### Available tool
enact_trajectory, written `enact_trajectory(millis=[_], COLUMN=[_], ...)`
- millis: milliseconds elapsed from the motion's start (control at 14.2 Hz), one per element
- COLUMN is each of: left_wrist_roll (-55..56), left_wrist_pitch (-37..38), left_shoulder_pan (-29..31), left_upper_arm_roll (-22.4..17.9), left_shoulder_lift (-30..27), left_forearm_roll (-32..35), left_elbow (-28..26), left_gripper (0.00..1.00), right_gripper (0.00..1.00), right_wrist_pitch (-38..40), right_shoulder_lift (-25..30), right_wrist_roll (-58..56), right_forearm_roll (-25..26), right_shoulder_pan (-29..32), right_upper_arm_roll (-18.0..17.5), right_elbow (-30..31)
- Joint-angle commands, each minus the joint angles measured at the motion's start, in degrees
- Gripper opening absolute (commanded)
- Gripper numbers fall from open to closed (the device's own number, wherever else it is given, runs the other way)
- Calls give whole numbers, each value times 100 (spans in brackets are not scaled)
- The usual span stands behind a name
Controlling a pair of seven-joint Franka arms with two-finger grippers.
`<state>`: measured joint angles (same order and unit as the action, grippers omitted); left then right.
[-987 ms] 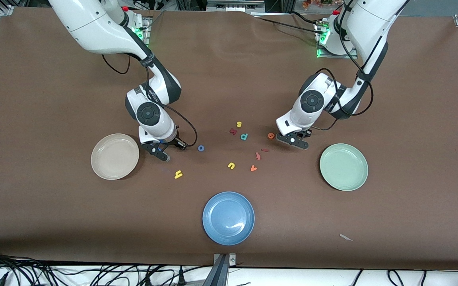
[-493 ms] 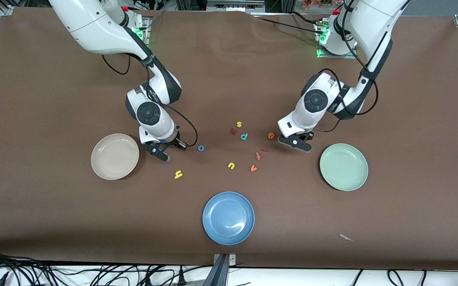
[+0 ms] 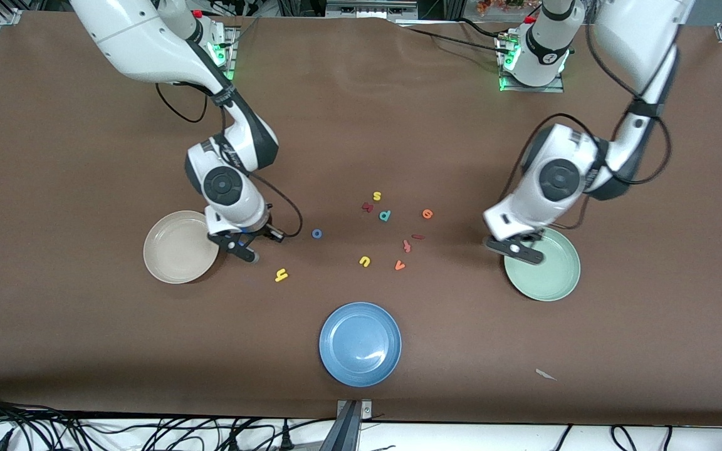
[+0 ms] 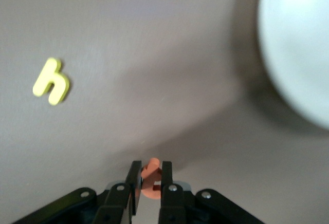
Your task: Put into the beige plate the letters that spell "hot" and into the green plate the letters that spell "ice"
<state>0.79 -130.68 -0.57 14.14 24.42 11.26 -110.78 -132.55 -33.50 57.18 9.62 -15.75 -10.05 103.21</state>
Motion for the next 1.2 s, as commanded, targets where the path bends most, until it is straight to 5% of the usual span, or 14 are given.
enact_trajectory(millis=[0,70,141,211,634,705,775,846,1128], left_wrist_roll=[-910,-1001,-1037,-1002,-984,-941,-784,-512,237], left_wrist_pitch=[78,34,25,34,104,104,104,104,16], left_shoulder_pan=[461,653,699,699,681,682,673,673,280], left_upper_arm_roll=[27,27,27,27,474,606,790,1018,1486], left_shoulder_lift=[413,562,659,660,502,502,502,502,564], left_forearm_roll=[184,184,184,184,149,140,123,131,193], left_elbow=[381,425,504,505,461,452,426,400,250], left_gripper=[8,11,33,99,100,100,100,100,100], right_gripper=[0,0,0,0,0,14,75,100,100], right_wrist_pitch=[580,616,616,616,511,467,467,476,528], right_shoulder_lift=[405,475,546,572,503,485,485,485,502], right_wrist_roll=[-907,-1233,-1523,-1865,-3379,-3441,-3451,-3451,-3381], right_forearm_roll=[49,40,40,40,-48,-83,-170,-310,-575], right_shoulder_pan=[46,46,46,46,133,195,204,204,134], right_upper_arm_roll=[274,388,529,678,1339,1339,1339,1321,1199], right_elbow=[59,102,172,234,270,270,235,200,50])
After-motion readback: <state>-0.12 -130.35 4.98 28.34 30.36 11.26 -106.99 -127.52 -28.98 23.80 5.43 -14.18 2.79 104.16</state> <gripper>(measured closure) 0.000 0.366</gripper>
